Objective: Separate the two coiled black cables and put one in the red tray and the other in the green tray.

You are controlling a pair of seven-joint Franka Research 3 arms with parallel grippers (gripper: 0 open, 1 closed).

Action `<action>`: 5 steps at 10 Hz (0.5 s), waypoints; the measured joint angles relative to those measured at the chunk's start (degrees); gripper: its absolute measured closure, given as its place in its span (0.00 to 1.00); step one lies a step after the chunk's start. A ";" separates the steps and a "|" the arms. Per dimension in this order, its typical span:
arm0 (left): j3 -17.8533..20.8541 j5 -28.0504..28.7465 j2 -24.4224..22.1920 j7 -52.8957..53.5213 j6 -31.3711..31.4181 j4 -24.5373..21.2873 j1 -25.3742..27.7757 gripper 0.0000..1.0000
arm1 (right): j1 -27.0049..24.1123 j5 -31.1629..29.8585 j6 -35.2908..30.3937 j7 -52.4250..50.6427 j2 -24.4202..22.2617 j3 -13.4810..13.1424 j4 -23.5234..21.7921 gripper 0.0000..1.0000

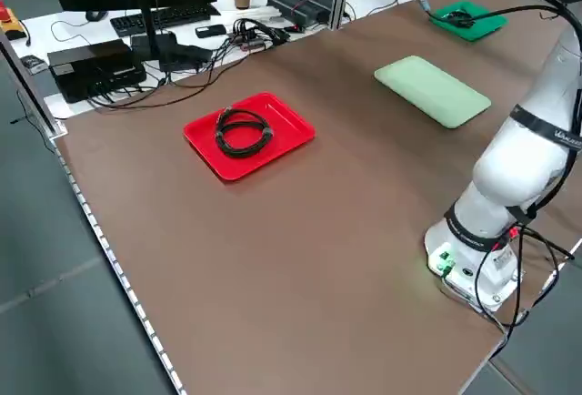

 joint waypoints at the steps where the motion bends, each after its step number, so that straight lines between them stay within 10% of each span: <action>1: 0.12 -0.40 -0.41 0.00 0.22 -0.69 0.01 0.01 | -0.01 0.00 0.01 0.00 0.00 0.14 -0.12 0.00; 5: 0.23 -0.63 -0.71 0.00 0.37 -1.16 0.13 0.01 | -0.01 0.00 0.01 0.00 0.00 0.49 -0.31 0.00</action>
